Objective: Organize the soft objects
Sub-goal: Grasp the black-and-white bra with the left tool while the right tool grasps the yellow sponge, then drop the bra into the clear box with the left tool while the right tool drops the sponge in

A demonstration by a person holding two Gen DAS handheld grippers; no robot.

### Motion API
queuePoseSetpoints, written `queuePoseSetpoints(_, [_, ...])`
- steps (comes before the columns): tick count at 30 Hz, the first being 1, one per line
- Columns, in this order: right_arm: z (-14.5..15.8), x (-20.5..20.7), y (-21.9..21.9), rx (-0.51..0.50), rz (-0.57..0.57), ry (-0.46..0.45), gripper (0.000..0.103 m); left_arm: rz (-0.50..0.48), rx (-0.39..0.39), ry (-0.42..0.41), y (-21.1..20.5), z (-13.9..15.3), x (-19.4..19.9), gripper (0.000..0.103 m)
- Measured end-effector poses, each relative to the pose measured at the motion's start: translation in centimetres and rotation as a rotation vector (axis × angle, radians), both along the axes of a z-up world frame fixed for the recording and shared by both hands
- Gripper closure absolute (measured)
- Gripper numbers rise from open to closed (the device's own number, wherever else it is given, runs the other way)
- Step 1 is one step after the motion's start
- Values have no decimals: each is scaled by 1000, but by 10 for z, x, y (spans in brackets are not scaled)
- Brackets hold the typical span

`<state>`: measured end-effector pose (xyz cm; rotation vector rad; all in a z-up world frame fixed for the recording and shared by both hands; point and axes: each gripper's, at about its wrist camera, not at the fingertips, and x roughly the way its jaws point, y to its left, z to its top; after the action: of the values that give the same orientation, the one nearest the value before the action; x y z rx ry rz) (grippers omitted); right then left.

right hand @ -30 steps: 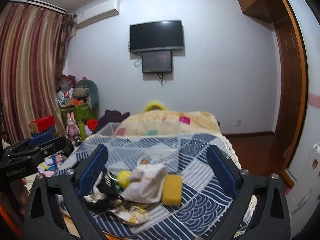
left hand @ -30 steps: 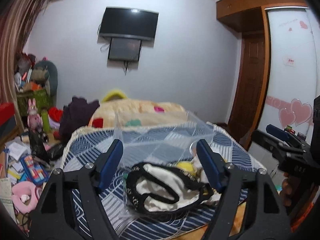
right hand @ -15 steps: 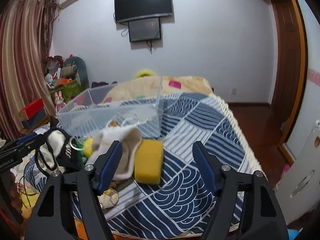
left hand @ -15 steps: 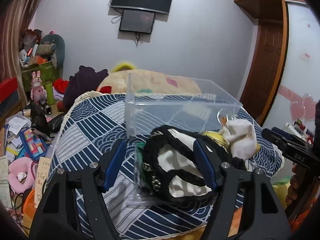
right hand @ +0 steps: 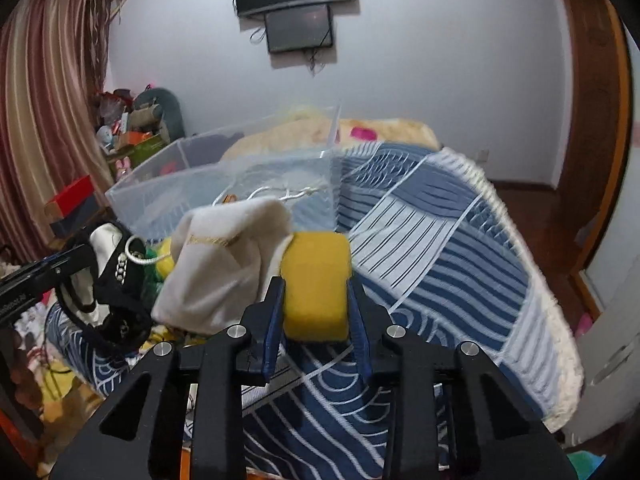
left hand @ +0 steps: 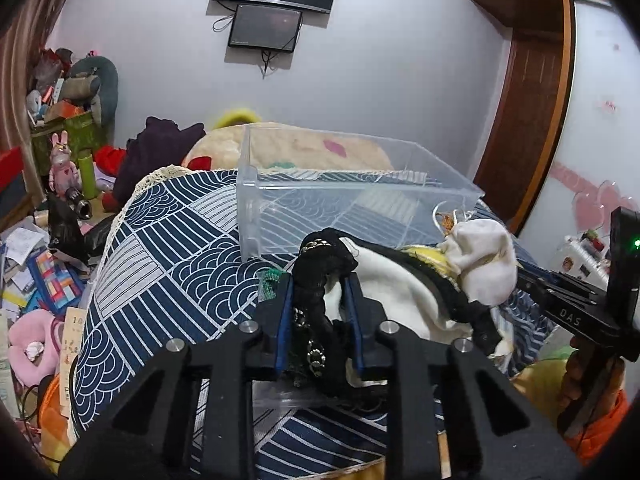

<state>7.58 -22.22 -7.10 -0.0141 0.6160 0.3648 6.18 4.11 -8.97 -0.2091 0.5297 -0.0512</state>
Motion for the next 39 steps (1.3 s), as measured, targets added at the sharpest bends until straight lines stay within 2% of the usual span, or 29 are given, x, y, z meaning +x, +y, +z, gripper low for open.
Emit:
queuePoseSetpoints(8, [27,-14,-16,38,-45,-103,76,3,-1,-79,4,29,-11,83])
queuePoseSetpoints(14, [45,-18,-4,45,-27,-160,76,7,16,-161,2,56,-12,83])
queuePoseSetpoints(21, [59,-10,12,41,17,-194,76,31,24,-233,8,81,3,83])
queuePoseSetpoints(32, [73,18,42,25,57,-229,76,124,18,-234,27,89,43,83])
queuePoseSetpoints(39, [67,52,57,16,88,-165,76,164,23,-192,32,78,74,83])
